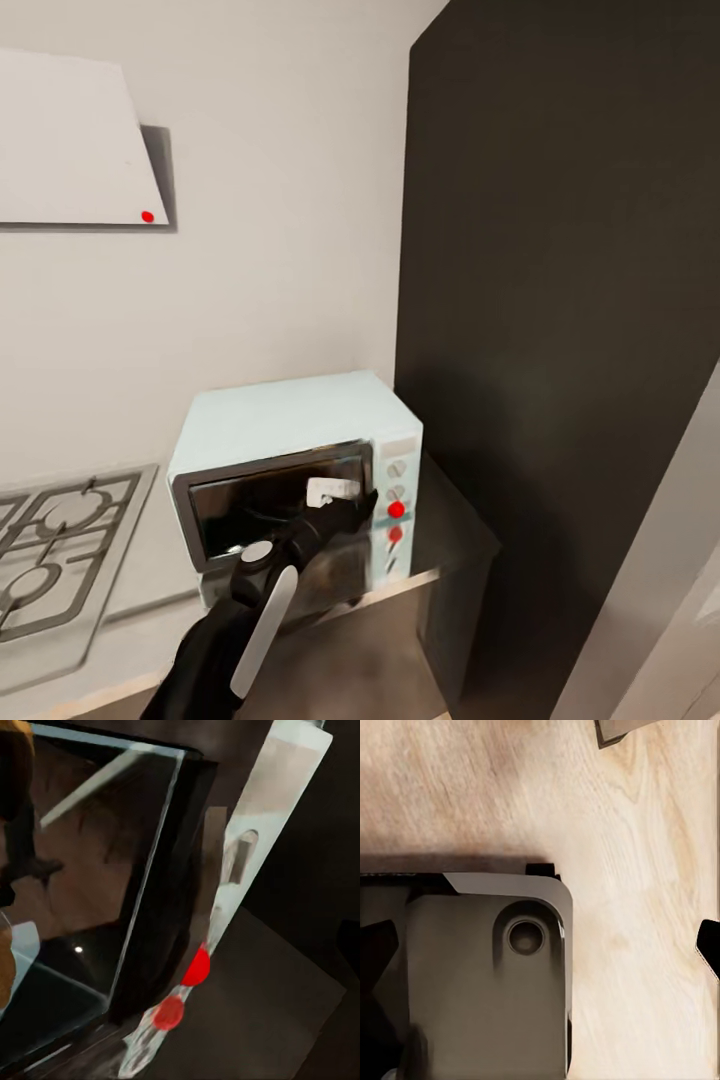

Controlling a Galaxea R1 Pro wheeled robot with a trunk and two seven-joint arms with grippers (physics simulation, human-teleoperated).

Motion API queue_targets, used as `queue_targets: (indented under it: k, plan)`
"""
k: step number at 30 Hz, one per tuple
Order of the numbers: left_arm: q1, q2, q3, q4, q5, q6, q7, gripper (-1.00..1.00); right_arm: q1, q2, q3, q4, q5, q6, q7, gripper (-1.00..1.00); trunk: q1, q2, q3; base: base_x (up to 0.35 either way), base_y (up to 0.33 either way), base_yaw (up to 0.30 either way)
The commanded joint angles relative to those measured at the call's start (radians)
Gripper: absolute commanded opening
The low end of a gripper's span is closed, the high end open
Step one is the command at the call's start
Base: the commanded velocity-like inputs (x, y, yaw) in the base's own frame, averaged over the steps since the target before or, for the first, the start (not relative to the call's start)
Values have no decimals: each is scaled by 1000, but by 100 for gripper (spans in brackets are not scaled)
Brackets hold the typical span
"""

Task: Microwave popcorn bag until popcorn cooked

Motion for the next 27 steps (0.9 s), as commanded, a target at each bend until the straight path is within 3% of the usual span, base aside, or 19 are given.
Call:
queue_targets:
  k: [1, 8, 23, 27]
  plan:
    - [-1, 0, 1, -1, 6, 6, -1, 100, -1, -1, -9, 3, 10, -6, 2, 100, 1, -1, -2, 225, -83, 0]
    - [-1, 0, 2, -12, 14, 11, -3, 100, -1, -2, -9, 3, 10, -7, 2, 100, 1, -1, -2, 88, -34, 0]
    - [-1, -13, -4, -12, 20, 25, -3, 100, -1, -1, -10, 3, 5, -6, 2, 100, 1, -1, -2, -292, 110, 0]
    - [-1, -18, -39, -8, 25, 28, 28, 100, -1, -1, -10, 3, 4, -6, 2, 100, 1, -1, -2, -304, 120, 0]
